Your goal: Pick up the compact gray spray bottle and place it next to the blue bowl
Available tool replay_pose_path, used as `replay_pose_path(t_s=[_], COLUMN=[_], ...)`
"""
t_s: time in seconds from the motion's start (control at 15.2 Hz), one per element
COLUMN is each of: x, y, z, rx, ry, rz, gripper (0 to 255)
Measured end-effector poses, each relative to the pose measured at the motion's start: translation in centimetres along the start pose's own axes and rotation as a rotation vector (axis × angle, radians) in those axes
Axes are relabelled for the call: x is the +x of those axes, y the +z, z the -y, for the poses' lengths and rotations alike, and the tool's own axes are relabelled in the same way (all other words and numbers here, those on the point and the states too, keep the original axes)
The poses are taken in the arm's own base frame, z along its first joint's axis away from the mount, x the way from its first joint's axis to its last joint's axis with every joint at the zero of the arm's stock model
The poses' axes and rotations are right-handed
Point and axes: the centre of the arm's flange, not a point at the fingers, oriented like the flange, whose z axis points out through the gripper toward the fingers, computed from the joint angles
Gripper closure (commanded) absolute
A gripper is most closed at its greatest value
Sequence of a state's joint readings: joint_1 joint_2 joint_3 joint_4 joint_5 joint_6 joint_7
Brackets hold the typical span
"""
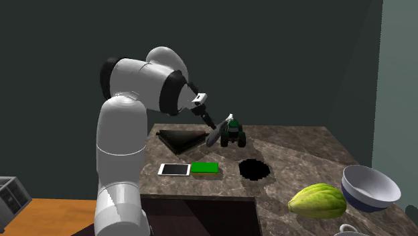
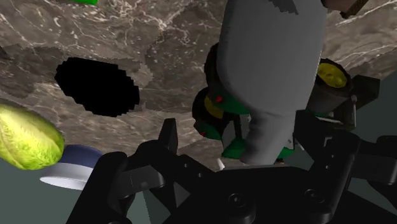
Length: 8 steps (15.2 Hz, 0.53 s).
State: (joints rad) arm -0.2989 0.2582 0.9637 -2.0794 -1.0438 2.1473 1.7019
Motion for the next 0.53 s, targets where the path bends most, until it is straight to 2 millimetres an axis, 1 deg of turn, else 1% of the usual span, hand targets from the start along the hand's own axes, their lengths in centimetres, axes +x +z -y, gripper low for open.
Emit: replay_pose_path(t_s=[0.26, 0.4, 0.53], x=[1.0, 1.2, 1.2], y=[2.6, 3.4, 4.5], z=[4.7, 5.6, 5.7], rx=[-0.018, -0.022, -0.024], ry=[0.053, 0.063, 0.066], rz=[-0.079, -0.098, -0.103], gripper=[0, 0, 0])
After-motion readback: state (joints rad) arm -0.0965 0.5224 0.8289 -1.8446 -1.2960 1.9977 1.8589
